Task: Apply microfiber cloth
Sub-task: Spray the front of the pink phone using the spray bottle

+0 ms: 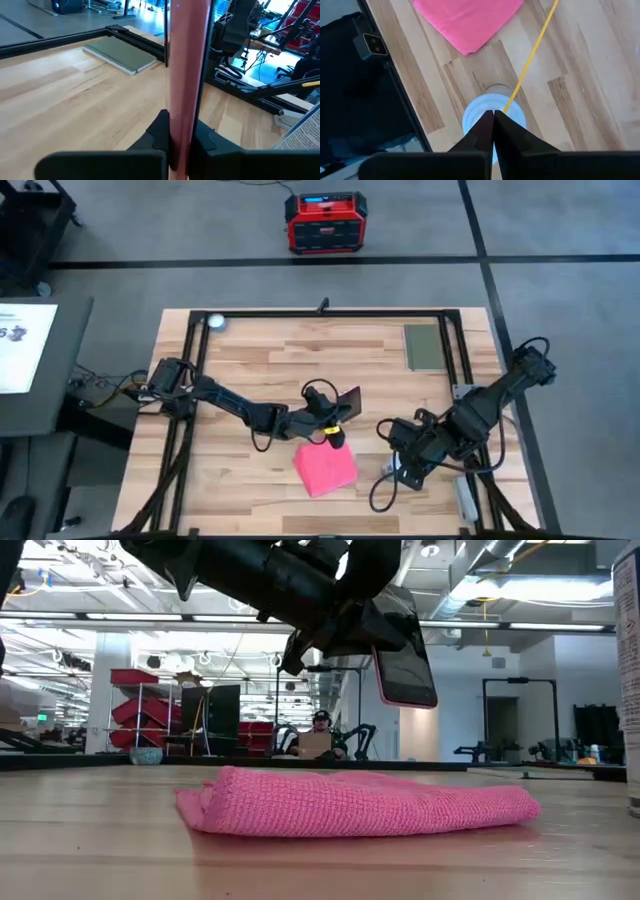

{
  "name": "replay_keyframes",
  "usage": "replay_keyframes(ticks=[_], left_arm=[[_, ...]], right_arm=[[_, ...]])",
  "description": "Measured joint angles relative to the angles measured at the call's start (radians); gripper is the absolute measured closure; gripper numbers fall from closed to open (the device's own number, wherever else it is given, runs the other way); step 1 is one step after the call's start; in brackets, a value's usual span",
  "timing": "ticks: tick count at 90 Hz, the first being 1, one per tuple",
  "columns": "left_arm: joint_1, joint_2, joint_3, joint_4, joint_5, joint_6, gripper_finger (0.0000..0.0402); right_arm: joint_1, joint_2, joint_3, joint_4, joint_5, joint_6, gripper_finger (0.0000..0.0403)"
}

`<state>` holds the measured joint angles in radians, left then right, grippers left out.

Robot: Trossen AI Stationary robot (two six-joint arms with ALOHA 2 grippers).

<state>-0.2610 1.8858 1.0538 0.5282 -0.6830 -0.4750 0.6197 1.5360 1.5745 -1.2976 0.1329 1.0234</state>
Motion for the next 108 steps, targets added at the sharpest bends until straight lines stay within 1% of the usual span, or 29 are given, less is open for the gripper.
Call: replay_keyframes(ticks=[21,31,46,108], left_arm=[[-0.002,0.0,0.0,0.0,-0.003,0.007,0.0399],[-0.001,0.0,0.0,0.001,-0.003,0.011,0.0399],[-0.002,0.0,0.0,0.001,-0.004,0.012,0.0399],[-0.002,0.0,0.0,0.001,-0.003,0.014,0.0399]], right_arm=[[-0.006,0.001,0.007,-0.011,0.002,-0.012,0.0403],[-0.008,0.002,0.02,-0.022,0.024,-0.03,0.0403],[-0.014,0.003,0.029,-0.068,0.034,-0.03,0.0403],[-0.006,0.005,0.031,-0.053,0.025,0.002,0.0403]])
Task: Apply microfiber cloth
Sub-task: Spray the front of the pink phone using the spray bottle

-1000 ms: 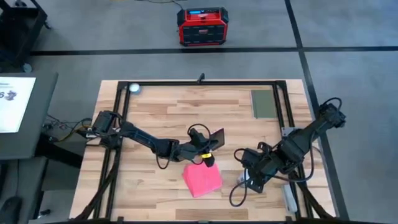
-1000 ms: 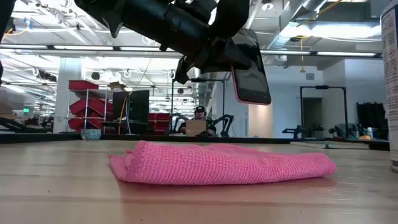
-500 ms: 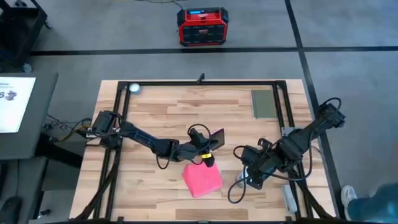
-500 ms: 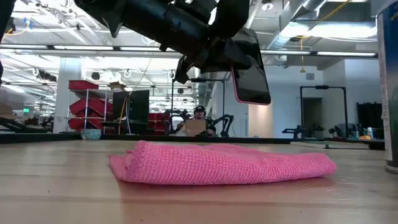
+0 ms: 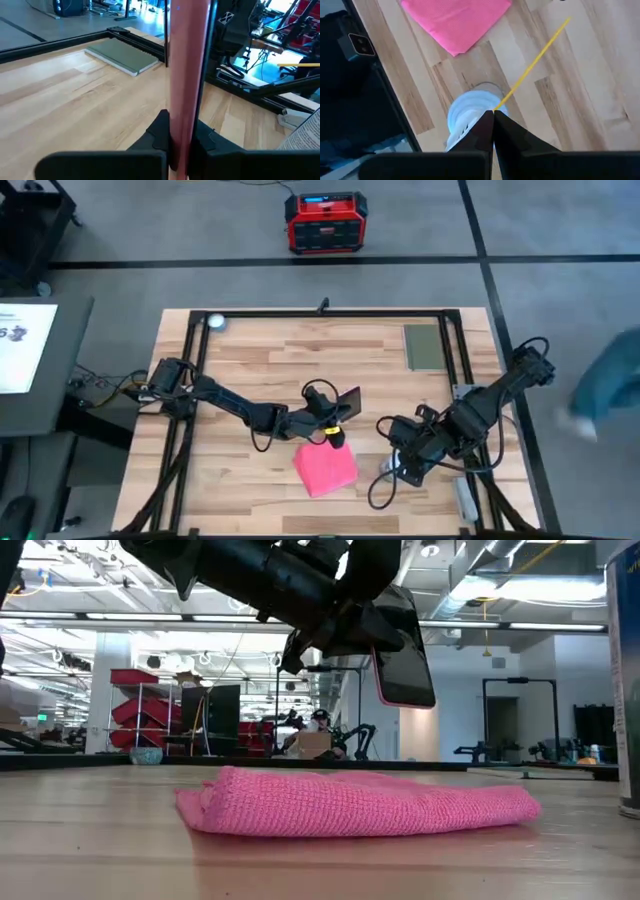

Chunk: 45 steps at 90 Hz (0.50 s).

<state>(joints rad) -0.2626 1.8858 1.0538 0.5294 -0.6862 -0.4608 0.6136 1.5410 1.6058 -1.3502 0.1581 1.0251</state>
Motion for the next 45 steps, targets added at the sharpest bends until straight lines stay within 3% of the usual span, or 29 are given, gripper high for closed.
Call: replay_keyframes(ticks=[45], left_arm=[[0.005,0.015,0.01,-0.011,0.033,-0.007,0.0399]], right_arm=[[0.0,0.0,0.001,0.001,-0.003,-0.001,0.0403]])
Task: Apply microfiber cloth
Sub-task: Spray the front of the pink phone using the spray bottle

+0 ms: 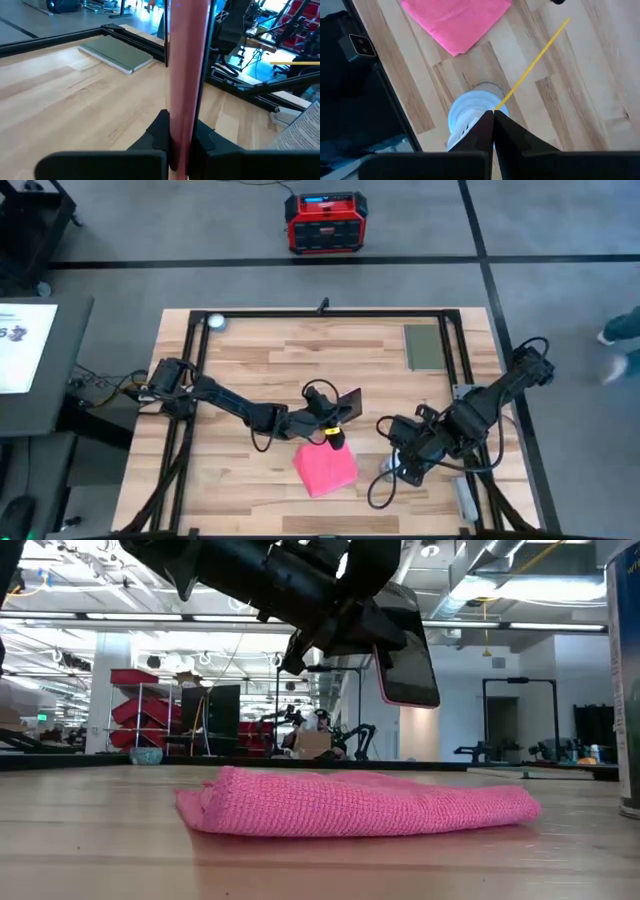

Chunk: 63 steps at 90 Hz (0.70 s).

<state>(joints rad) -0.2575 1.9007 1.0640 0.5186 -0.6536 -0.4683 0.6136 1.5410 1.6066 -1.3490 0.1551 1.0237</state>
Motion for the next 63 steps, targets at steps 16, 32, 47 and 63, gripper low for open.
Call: replay_keyframes(ticks=[16,32,47,63], left_arm=[[0.006,0.032,0.043,-0.038,0.025,0.0,0.0399],[0.006,0.031,0.056,-0.022,0.018,0.026,0.0399],[0.006,0.031,0.065,-0.03,0.021,0.027,0.0399],[0.006,0.031,0.065,-0.028,0.021,0.03,0.0399]], right_arm=[[0.0,0.0,-0.006,0.008,-0.001,0.0,0.0403],[0.0,0.001,-0.011,0.009,-0.004,-0.005,0.0403],[0.0,0.002,-0.011,0.007,-0.003,-0.005,0.0403],[0.0,0.002,-0.011,0.008,-0.003,-0.004,0.0403]])
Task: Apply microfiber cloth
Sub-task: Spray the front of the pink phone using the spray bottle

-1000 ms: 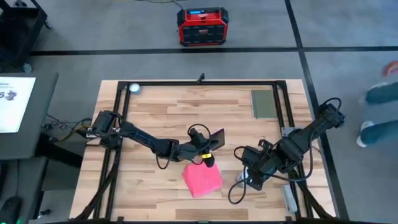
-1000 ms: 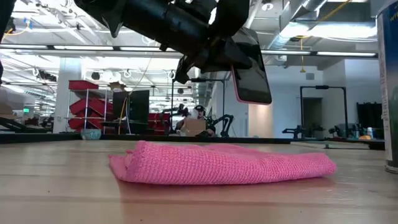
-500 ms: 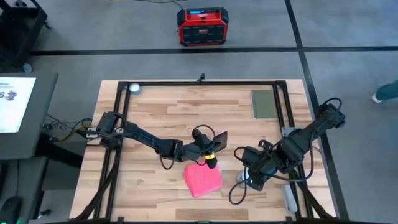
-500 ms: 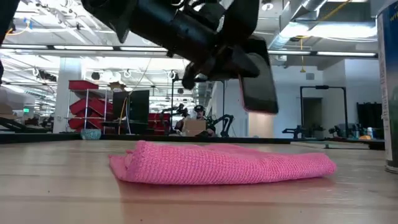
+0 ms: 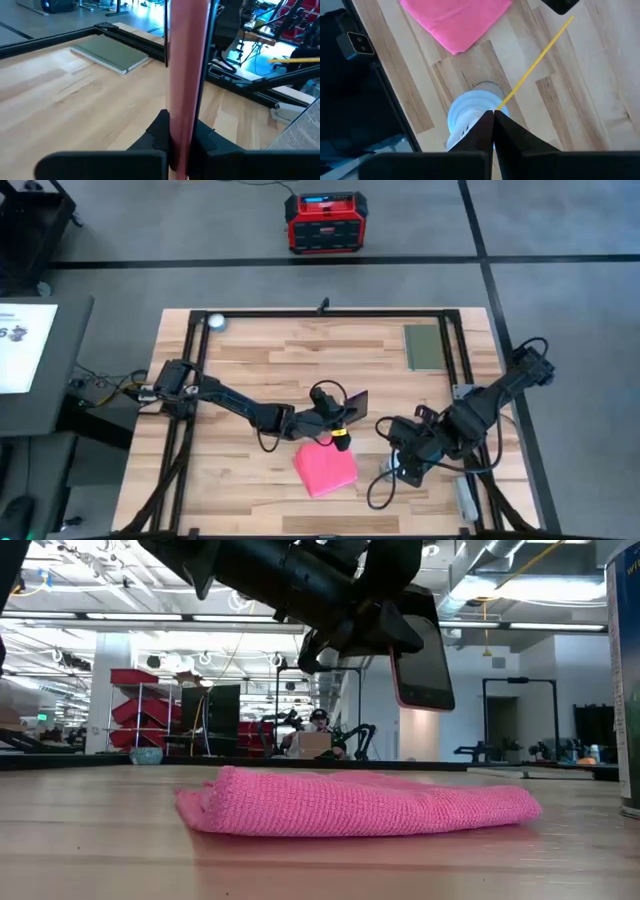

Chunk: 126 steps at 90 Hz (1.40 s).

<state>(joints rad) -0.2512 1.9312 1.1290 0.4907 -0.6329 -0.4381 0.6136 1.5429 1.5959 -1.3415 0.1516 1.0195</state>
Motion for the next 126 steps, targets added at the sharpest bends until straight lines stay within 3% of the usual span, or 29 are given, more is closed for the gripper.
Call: replay_keyframes(ticks=[96,126], left_arm=[[0.006,0.0,0.0,0.018,0.026,0.002,0.0399],[0.006,-0.014,0.0,-0.012,0.018,0.14,0.0399]], right_arm=[[0.0,-0.001,-0.037,0.037,-0.022,-0.004,0.0403],[-0.036,0.001,-0.039,0.111,0.033,-0.134,0.0379]])
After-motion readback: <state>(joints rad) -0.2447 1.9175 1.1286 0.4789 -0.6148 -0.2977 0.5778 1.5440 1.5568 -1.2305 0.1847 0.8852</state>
